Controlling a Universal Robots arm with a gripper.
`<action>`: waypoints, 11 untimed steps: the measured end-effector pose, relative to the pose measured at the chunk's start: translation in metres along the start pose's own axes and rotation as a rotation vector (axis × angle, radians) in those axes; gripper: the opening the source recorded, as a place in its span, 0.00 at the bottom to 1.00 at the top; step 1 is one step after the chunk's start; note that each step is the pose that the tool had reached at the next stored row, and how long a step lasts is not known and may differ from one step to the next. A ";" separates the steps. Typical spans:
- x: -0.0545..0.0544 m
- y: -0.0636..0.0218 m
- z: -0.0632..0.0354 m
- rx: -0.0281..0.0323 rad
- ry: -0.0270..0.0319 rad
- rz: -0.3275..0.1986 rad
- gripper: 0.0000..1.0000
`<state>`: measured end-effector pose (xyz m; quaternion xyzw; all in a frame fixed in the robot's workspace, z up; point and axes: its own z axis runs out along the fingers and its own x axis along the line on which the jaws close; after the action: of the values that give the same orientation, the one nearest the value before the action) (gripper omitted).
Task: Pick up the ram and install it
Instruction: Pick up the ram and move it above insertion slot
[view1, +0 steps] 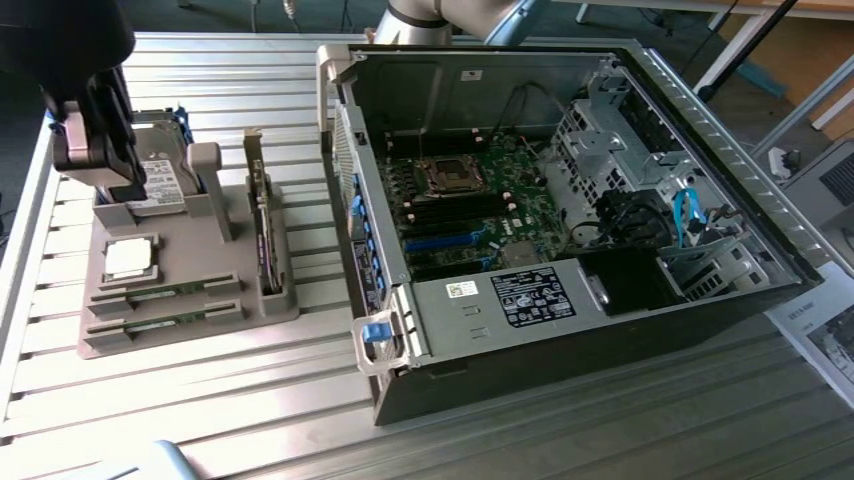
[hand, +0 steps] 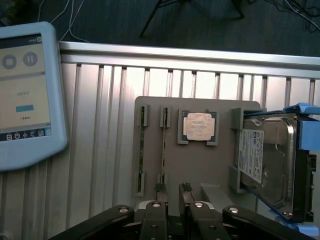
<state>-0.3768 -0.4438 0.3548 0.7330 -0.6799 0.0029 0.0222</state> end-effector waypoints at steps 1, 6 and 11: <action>0.000 0.0000 0.0019 -0.0001 0.0000 0.000 0.24; 0.002 -0.0001 0.0106 -0.0001 0.0001 0.000 0.24; 0.003 -0.0002 0.0159 -0.0001 0.0001 0.000 0.24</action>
<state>-0.3768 -0.4468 0.3390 0.7330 -0.6798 0.0029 0.0223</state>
